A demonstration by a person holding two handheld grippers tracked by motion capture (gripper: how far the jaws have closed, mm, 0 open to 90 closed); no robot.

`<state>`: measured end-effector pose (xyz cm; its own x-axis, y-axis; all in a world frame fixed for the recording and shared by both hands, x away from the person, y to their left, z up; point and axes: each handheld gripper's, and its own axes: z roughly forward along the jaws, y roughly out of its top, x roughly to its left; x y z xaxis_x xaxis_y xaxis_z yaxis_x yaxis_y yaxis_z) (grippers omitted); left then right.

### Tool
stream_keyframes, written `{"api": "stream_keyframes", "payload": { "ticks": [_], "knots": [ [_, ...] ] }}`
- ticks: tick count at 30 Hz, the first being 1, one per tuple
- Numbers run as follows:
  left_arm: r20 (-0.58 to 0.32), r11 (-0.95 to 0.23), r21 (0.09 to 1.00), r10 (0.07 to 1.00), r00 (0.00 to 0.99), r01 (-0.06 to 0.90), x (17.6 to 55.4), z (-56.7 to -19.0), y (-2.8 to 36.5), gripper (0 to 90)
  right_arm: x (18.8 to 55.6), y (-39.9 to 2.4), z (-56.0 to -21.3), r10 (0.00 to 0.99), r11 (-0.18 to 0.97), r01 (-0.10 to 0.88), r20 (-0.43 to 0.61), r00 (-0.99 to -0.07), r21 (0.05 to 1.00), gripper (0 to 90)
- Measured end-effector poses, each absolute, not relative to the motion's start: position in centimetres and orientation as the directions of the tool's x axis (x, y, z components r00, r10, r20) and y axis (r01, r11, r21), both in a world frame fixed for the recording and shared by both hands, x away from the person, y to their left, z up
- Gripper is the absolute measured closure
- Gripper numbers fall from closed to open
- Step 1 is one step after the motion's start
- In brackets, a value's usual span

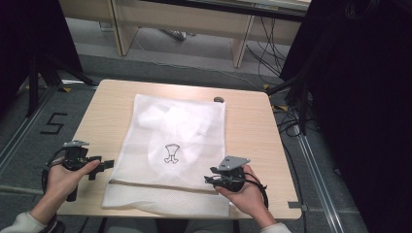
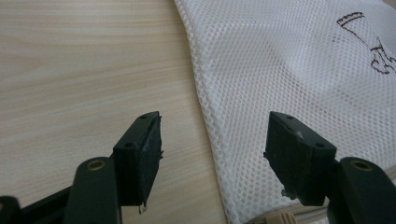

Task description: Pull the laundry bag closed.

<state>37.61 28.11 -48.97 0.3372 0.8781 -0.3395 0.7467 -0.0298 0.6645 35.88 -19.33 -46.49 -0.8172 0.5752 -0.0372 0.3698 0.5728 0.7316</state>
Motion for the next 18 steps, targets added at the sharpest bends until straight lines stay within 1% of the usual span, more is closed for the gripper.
{"api": "stream_keyframes", "payload": {
  "ticks": [4, 6, 8, 9, 12, 13, 15, 18],
  "knots": [
    [-0.345, -0.008, 0.663, 0.884, 0.315, 0.749, 37.7, -48.9, 28.5, 37.1, 35.9, -18.3, -46.1, 0.541, 0.592, 0.339, -0.049, -0.84, 0.731, 64.6],
    [-0.345, -0.01, 0.66, 0.884, 0.315, 0.751, 37.7, -49.0, 28.5, 37.8, 35.9, -17.6, -46.0, 0.517, 0.589, 0.332, -0.028, -0.856, 0.737, 67.4],
    [-0.343, -0.006, 0.664, 0.886, 0.312, 0.747, 37.7, -49.1, 28.4, 38.1, 36.0, -17.2, -45.9, 0.509, 0.59, 0.324, -0.03, -0.86, 0.74, 67.6],
    [-0.335, -0.025, 0.659, 0.885, 0.323, 0.752, 37.7, -49.0, 28.4, 38.0, 36.2, -16.3, -45.9, 0.47, 0.607, 0.29, -0.04, -0.882, 0.74, 67.9],
    [-0.337, -0.007, 0.671, 0.888, 0.314, 0.741, 37.7, -49.0, 28.2, 37.7, 36.2, -15.2, -45.8, 0.471, 0.603, 0.297, -0.03, -0.881, 0.741, 67.8],
    [-0.326, -0.023, 0.673, 0.888, 0.325, 0.739, 37.8, -49.0, 28.3, 37.5, 36.4, -14.0, -45.8, 0.444, 0.612, 0.273, -0.038, -0.895, 0.742, 67.5],
    [-0.334, -0.007, 0.674, 0.889, 0.313, 0.739, 37.8, -49.1, 28.2, 37.4, 36.3, -13.0, -45.7, 0.433, 0.618, 0.271, -0.032, -0.901, 0.738, 67.5],
    [-0.322, -0.022, 0.668, 0.892, 0.316, 0.743, 37.8, -49.0, 28.5, 37.6, 36.3, -11.9, -45.7, 0.417, 0.629, 0.255, -0.042, -0.908, 0.734, 69.0]
  ]
}}
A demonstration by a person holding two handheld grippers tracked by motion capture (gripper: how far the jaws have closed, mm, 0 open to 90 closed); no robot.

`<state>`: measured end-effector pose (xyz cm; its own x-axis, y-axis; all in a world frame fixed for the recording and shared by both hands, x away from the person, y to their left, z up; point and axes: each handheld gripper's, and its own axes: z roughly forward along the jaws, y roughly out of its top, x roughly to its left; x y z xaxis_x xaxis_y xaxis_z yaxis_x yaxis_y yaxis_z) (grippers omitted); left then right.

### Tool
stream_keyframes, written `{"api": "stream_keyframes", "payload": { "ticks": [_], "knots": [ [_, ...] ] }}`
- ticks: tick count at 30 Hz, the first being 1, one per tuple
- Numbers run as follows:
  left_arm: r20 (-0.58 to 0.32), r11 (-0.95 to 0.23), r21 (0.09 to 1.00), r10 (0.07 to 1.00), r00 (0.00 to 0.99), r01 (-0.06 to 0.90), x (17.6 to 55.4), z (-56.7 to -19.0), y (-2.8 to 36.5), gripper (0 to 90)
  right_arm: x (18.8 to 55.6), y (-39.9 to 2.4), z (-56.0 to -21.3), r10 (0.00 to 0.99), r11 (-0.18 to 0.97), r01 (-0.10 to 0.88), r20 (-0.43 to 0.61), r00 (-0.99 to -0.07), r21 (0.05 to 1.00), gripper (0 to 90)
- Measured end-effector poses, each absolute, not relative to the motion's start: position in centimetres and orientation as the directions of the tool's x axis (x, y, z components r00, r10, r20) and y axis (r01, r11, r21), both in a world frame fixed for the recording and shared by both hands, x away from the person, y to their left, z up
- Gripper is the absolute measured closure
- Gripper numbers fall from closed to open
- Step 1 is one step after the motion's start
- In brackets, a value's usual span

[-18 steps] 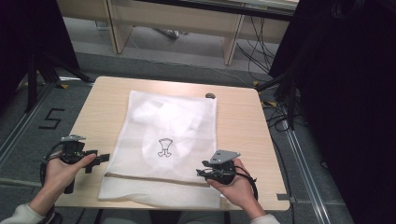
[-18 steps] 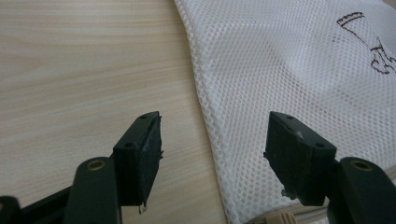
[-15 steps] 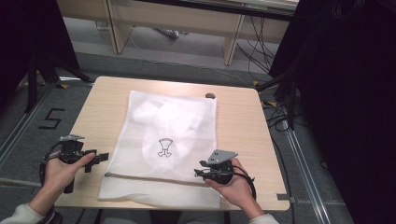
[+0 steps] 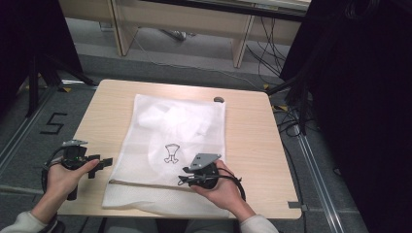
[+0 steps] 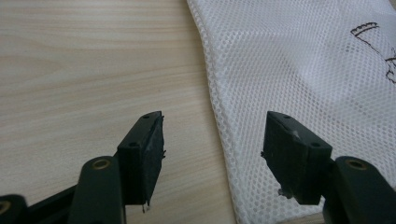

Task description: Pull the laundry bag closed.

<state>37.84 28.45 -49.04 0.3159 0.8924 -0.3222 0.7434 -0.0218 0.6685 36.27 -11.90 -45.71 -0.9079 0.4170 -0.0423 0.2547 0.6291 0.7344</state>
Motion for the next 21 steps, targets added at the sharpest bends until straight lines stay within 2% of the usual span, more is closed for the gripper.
{"api": "stream_keyframes", "payload": {
  "ticks": [1, 14, 21],
  "knots": [
    [-0.322, -0.007, 0.677, 0.896, 0.304, 0.736, 37.9, -49.1, 28.4, 37.9, 36.2, -10.7, -45.7, 0.391, 0.63, 0.225, -0.054, -0.919, 0.743, 70.4],
    [-0.316, -0.006, 0.679, 0.901, 0.299, 0.734, 38.1, -49.3, 28.3, 38.1, 36.6, -3.9, -45.8, 0.288, 0.67, 0.161, -0.054, -0.956, 0.725, 70.8],
    [-0.31, 0.0, 0.679, 0.907, 0.287, 0.734, 38.3, -49.4, 28.3, 38.4, 37.3, 0.4, -46.3, 0.219, 0.693, 0.121, -0.047, -0.975, 0.71, 73.8]
  ]
}}
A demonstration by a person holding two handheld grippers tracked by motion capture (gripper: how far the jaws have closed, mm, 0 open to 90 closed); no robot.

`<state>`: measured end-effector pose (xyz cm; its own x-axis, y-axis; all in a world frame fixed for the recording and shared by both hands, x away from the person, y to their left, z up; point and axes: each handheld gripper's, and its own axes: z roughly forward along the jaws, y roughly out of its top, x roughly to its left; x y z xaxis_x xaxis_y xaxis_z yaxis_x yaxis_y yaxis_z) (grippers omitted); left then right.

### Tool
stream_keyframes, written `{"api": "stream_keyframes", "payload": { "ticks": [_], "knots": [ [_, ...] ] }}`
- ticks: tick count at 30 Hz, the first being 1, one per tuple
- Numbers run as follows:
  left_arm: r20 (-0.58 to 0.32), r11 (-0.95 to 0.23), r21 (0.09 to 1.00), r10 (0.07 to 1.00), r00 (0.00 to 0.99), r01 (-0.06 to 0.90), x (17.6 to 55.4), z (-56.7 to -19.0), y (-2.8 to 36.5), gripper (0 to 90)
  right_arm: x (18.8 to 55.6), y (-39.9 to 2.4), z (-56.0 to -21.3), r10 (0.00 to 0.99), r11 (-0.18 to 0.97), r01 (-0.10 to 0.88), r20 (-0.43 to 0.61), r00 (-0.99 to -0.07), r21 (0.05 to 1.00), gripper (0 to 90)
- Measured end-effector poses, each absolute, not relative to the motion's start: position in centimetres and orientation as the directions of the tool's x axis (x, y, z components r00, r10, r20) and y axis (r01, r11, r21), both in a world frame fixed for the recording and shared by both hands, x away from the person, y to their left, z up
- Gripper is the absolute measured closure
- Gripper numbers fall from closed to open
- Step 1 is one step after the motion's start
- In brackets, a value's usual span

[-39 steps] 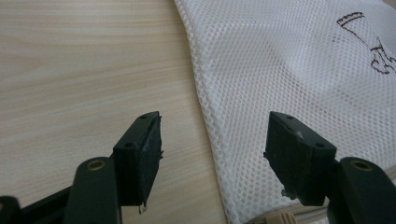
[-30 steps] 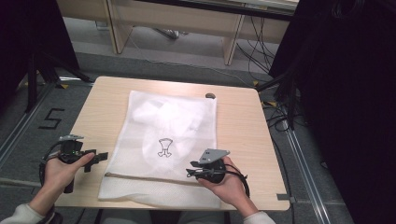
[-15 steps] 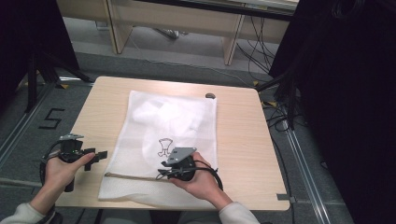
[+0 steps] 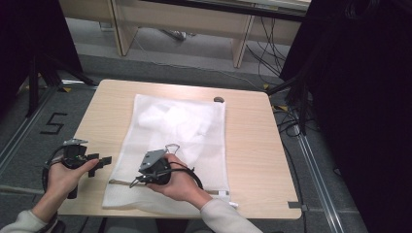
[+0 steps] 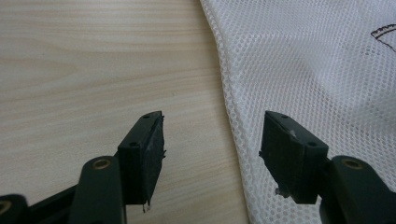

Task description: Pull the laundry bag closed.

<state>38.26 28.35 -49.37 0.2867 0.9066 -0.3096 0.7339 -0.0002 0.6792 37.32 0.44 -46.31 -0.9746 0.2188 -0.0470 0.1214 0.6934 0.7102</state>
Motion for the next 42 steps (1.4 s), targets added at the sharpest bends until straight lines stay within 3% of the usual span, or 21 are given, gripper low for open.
{"api": "stream_keyframes", "payload": {
  "ticks": [11, 20, 30, 33, 42],
  "knots": [
    [-0.303, -0.008, 0.677, 0.908, 0.289, 0.736, 38.3, -49.4, 28.3, 38.6, 37.1, 6.0, -47.3, 0.135, 0.731, 0.077, -0.033, -0.99, 0.678, 74.3],
    [-0.302, -0.001, 0.67, 0.913, 0.273, 0.742, 38.3, -49.3, 28.6, 38.4, 37.6, 8.7, -48.5, 0.128, 0.761, 0.079, -0.03, -0.991, 0.644, 73.3],
    [-0.295, 0.016, 0.676, 0.922, 0.251, 0.737, 38.3, -49.2, 28.9, 38.6, 38.1, 9.7, -49.4, 0.128, 0.772, 0.083, -0.026, -0.991, 0.631, 75.9],
    [-0.296, 0.013, 0.675, 0.921, 0.254, 0.738, 38.3, -49.2, 28.9, 38.7, 38.0, 9.7, -49.8, 0.131, 0.775, 0.09, -0.019, -0.991, 0.626, 81.2],
    [-0.347, 0.028, 0.66, 0.898, 0.271, 0.751, 38.3, -49.2, 28.6, 40.0, 37.3, 9.1, -49.5, 0.123, 0.756, 0.038, -0.086, -0.989, 0.653, 82.2]
  ]
}}
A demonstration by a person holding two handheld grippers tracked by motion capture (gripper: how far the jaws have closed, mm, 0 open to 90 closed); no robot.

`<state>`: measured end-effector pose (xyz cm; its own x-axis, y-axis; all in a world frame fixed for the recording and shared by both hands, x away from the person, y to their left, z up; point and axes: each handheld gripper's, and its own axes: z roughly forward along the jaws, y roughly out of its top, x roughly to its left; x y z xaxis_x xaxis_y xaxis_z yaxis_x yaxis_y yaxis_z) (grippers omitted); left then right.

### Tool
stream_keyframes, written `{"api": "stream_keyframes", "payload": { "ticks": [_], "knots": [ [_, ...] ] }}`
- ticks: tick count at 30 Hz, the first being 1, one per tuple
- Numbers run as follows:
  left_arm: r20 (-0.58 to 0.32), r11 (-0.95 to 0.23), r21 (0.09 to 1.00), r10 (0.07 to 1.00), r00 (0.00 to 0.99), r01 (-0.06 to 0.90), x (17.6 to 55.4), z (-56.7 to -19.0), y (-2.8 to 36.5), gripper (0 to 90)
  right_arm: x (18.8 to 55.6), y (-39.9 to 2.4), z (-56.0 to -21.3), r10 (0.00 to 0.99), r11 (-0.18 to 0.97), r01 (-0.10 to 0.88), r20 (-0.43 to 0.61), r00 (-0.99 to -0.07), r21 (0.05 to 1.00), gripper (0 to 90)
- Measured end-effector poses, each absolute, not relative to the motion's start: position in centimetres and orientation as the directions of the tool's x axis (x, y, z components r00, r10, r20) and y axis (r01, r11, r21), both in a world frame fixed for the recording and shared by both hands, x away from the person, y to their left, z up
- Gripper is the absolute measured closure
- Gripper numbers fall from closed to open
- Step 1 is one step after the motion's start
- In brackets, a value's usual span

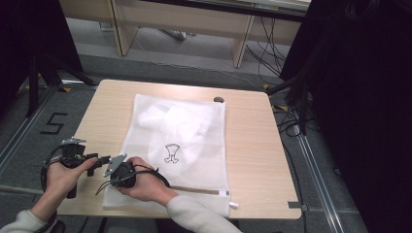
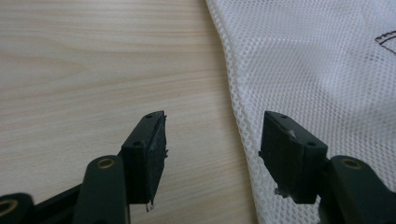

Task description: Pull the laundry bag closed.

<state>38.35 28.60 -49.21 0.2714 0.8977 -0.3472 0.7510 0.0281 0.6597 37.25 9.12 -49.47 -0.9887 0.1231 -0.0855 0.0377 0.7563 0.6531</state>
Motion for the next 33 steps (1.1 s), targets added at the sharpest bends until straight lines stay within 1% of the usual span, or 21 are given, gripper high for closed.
{"api": "stream_keyframes", "payload": {
  "ticks": [1, 4, 5, 8, 9, 12, 13, 14, 16, 18, 19, 20, 21, 26, 32, 33],
  "knots": [
    [-0.355, 0.024, 0.656, 0.892, 0.279, 0.754, 38.4, -49.2, 28.6, 40.0, 37.3, 9.0, -49.4, 0.119, 0.757, 0.021, -0.106, -0.987, 0.653, 82.3],
    [-0.366, 0.03, 0.655, 0.887, 0.283, 0.755, 38.4, -49.2, 28.3, 40.2, 36.9, 8.7, -49.2, 0.123, 0.743, 0.013, -0.117, -0.985, 0.67, 82.3],
    [-0.39, 0.036, 0.641, 0.876, 0.284, 0.767, 38.4, -49.2, 28.2, 40.2, 36.7, 8.4, -48.9, 0.122, 0.739, -0.005, -0.142, -0.982, 0.673, 82.3],
    [-0.401, 0.04, 0.631, 0.872, 0.282, 0.775, 38.4, -49.2, 28.0, 39.9, 36.4, 8.1, -48.5, 0.117, 0.737, -0.028, -0.169, -0.979, 0.675, 82.3],
    [-0.432, 0.056, 0.611, 0.86, 0.273, 0.79, 38.4, -49.3, 27.8, 39.2, 36.3, 7.9, -48.3, 0.11, 0.74, -0.042, -0.182, -0.977, 0.672, 82.3],
    [-0.455, 0.047, 0.584, 0.846, 0.279, 0.811, 38.5, -49.3, 27.6, 39.2, 35.8, 7.6, -48.0, 0.129, 0.732, -0.027, -0.178, -0.976, 0.681, 82.3],
    [-0.455, 0.047, 0.584, 0.846, 0.279, 0.811, 38.5, -49.3, 27.6, 39.3, 35.9, 7.5, -47.9, 0.123, 0.73, -0.04, -0.189, -0.974, 0.683, 82.3],
    [-0.468, 0.047, 0.569, 0.839, 0.277, 0.821, 38.6, -49.4, 27.3, 39.8, 35.9, 7.4, -47.7, 0.114, 0.73, -0.054, -0.2, -0.973, 0.681, 82.3],
    [-0.482, 0.026, 0.539, 0.829, 0.284, 0.842, 38.6, -49.5, 27.3, 40.8, 35.8, 7.2, -47.6, 0.132, 0.738, -0.046, -0.211, -0.969, 0.673, 82.3],
    [-0.503, 0.058, 0.522, 0.826, 0.253, 0.851, 38.6, -49.5, 27.1, 42.3, 36.0, 7.1, -47.6, 0.113, 0.735, -0.082, -0.24, -0.964, 0.673, 82.3],
    [-0.521, 0.068, 0.502, 0.819, 0.239, 0.862, 38.7, -49.4, 27.0, 42.7, 36.0, 7.0, -47.4, 0.109, 0.747, -0.087, -0.25, -0.962, 0.659, 82.3],
    [-0.53, 0.079, 0.492, 0.817, 0.227, 0.867, 38.7, -49.4, 27.0, 43.4, 35.9, 7.0, -47.4, 0.114, 0.742, -0.084, -0.249, -0.962, 0.665, 82.3],
    [-0.537, 0.085, 0.48, 0.815, 0.216, 0.873, 38.8, -49.4, 26.9, 43.6, 36.0, 7.0, -47.4, 0.098, 0.744, -0.104, -0.262, -0.96, 0.66, 82.3],
    [-0.545, 0.065, 0.437, 0.812, 0.207, 0.897, 38.9, -49.4, 26.7, 47.5, 35.7, 6.9, -47.2, 0.113, 0.75, -0.087, -0.257, -0.96, 0.655, 82.3],
    [-0.572, 0.058, 0.395, 0.797, 0.196, 0.917, 38.9, -49.4, 26.3, 52.2, 35.8, 7.0, -47.2, 0.088, 0.744, -0.125, -0.281, -0.956, 0.656, 82.3],
    [-0.567, 0.046, 0.391, 0.799, 0.201, 0.919, 38.9, -49.4, 26.3, 52.6, 35.7, 7.0, -47.2, 0.103, 0.746, -0.104, -0.268, -0.958, 0.657, 82.3]
  ]
}}
